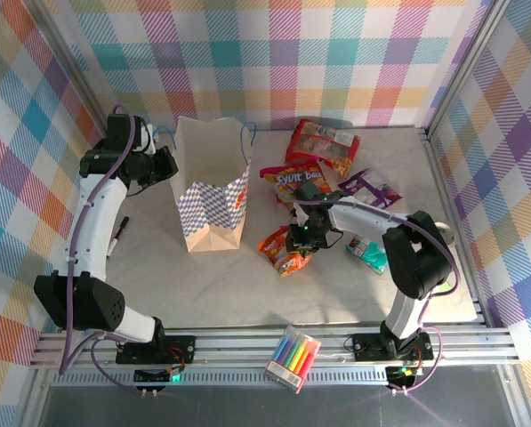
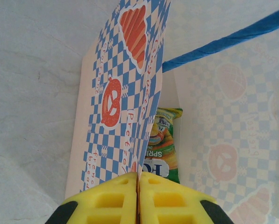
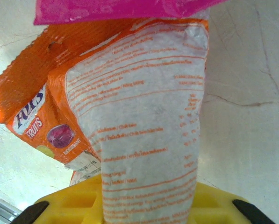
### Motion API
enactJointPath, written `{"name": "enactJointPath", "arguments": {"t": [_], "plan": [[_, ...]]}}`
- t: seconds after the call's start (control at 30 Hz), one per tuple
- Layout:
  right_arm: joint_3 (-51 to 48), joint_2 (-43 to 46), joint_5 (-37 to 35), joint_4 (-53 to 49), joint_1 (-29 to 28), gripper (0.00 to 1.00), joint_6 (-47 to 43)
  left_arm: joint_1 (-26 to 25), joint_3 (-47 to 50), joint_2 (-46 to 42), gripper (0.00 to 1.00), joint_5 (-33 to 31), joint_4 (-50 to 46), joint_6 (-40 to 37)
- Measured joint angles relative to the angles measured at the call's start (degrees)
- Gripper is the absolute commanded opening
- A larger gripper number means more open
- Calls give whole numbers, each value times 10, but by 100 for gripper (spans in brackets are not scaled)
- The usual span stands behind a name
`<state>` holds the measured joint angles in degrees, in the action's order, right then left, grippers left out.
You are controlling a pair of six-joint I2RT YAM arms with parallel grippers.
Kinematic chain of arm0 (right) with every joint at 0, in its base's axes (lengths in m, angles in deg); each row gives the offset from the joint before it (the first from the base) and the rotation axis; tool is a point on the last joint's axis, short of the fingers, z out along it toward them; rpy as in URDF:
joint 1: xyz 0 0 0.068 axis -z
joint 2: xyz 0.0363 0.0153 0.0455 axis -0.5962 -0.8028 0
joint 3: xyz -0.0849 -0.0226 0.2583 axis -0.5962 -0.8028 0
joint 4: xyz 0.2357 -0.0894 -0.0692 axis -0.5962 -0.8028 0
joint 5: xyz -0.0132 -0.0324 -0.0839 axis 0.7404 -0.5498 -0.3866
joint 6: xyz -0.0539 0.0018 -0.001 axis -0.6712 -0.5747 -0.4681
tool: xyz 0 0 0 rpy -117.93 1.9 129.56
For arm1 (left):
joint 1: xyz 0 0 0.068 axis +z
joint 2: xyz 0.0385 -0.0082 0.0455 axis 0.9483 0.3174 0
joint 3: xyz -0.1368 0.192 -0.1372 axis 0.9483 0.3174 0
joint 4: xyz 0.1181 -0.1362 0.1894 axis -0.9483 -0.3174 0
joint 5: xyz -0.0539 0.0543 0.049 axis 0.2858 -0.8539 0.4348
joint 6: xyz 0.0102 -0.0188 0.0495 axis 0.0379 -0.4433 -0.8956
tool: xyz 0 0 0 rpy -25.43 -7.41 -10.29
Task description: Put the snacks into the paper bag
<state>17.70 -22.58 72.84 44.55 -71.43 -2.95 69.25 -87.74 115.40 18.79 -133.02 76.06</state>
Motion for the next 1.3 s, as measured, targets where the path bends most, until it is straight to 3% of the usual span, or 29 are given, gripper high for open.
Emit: {"name": "enactJointPath", "arguments": {"t": [1.3], "plan": [[56,205,-86,-84,0,28,4,0,-5,0,18,13,2,0]]}}
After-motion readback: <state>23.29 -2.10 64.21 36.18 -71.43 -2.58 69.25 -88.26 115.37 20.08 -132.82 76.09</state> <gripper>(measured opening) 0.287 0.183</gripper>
